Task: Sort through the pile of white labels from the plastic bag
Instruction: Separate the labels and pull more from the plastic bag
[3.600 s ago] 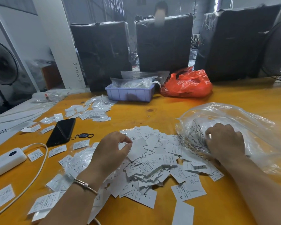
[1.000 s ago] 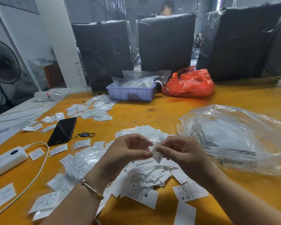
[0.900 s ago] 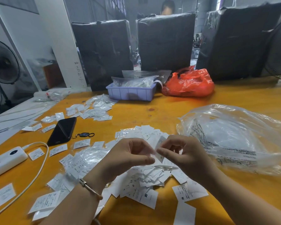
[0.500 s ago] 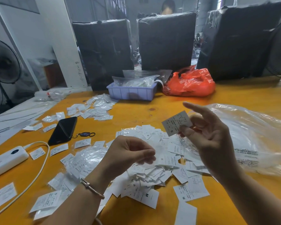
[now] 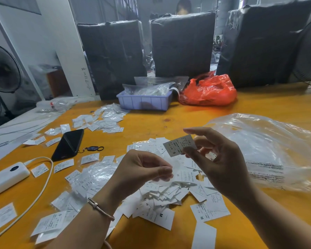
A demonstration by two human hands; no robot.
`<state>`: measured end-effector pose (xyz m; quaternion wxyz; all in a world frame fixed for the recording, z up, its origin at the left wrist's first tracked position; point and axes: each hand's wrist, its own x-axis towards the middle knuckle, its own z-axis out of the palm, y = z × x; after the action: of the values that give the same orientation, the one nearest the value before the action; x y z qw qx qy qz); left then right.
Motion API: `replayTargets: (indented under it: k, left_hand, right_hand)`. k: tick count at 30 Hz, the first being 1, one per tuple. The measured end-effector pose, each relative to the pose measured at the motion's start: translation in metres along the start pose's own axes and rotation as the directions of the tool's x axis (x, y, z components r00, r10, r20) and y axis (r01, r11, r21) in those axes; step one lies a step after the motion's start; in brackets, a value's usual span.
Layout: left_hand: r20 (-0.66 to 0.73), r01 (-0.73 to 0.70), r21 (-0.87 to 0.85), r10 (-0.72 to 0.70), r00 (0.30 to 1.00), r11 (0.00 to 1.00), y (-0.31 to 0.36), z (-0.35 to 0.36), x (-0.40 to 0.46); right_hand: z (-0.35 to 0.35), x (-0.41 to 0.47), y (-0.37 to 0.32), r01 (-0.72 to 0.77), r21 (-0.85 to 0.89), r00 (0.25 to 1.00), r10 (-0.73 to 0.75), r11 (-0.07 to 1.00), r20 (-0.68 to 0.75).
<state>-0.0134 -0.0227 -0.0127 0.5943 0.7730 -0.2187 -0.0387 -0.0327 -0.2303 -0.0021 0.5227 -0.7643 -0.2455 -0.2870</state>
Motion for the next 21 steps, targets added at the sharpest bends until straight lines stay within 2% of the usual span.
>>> replayTargets:
  k: [8,15,21]
  left_hand:
    - [0.002,0.004,-0.003,-0.004,1.0,1.0,0.001,-0.002,0.0]
    - [0.032,0.02,-0.019,-0.02,0.999,1.0,0.0,-0.001,0.0]
    - [0.045,0.041,-0.02,-0.04,0.998,0.999,0.0,-0.002,0.0]
  right_hand:
    - [-0.002,0.001,0.009,0.045,-0.062,0.996,-0.039,0.997,0.082]
    - [-0.001,0.001,0.012,-0.012,-0.058,0.981,0.023,0.998,0.191]
    - [-0.004,0.002,0.013,0.04,-0.104,0.989,-0.024,0.994,0.147]
